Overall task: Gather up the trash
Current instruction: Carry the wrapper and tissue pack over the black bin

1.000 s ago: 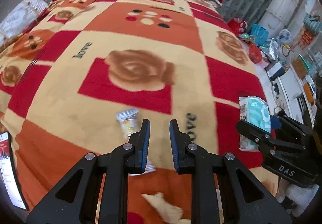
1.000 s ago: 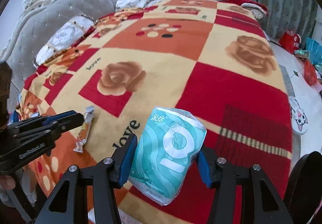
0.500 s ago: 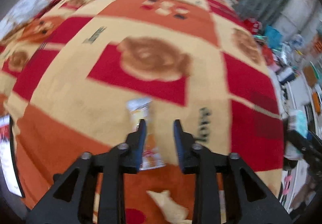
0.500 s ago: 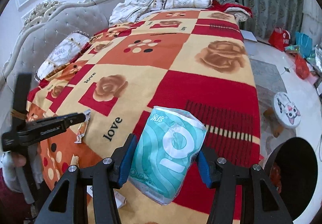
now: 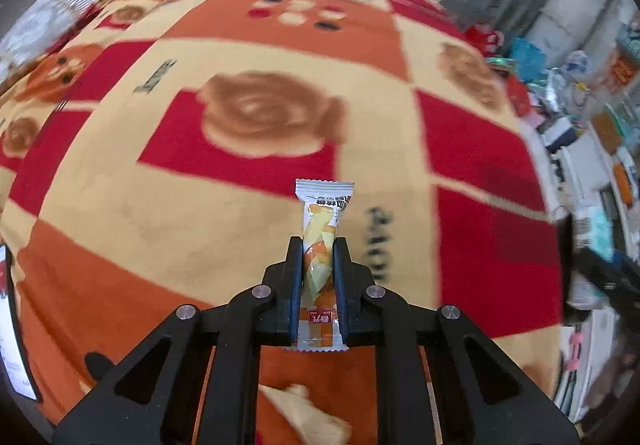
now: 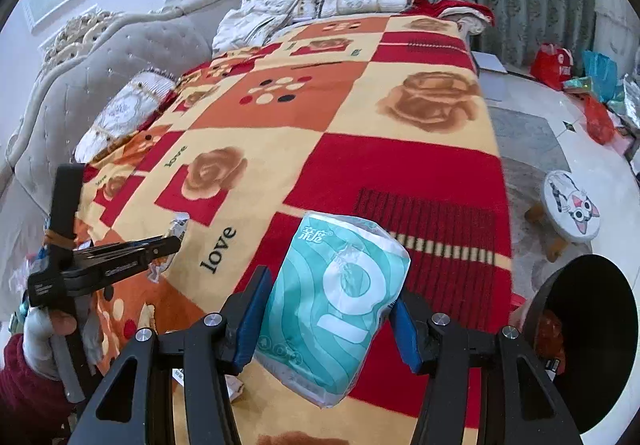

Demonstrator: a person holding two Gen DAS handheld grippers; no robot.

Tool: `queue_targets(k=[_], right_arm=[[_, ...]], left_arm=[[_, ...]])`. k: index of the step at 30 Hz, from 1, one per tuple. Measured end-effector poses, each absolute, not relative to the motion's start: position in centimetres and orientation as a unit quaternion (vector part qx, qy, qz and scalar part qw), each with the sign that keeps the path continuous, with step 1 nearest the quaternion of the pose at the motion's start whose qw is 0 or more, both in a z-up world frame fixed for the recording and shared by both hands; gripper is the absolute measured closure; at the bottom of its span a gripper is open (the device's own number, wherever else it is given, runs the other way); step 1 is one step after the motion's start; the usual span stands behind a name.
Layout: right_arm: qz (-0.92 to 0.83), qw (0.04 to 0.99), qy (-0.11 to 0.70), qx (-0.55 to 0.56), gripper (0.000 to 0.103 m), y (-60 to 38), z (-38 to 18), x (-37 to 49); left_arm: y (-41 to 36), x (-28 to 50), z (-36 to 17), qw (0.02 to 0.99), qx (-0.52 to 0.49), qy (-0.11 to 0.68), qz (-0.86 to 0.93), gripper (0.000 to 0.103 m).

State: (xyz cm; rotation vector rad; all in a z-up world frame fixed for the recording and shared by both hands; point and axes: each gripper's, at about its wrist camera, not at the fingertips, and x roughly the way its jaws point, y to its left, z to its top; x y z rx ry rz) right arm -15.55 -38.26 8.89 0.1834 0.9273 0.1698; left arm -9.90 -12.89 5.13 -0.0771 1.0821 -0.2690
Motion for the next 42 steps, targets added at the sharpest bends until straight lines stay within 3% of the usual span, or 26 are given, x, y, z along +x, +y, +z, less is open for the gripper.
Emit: queue_targets(k=[15, 29, 42], right_arm=[[0.014, 0.895, 0.429, 0.119, 0.049, -46.1, 9.6, -19.3], [-0.085, 0.885, 0.422, 0.178, 0.049, -57.0, 8.4, -24.3], [-0.124, 0.872, 0.428, 0.202, 0.048, -60.8, 6.7, -25.6]], left_arm=[[-27.2, -12.9, 11.9, 0.844, 0.023, 0.471, -0.257, 0.091], [-38.1, -15.4, 11.7, 0.809, 0.055, 0.485, -0.327, 0.091], [-44.5, -16.7, 10.0, 0.778, 0.042, 0.503, -0.374, 0.091]])
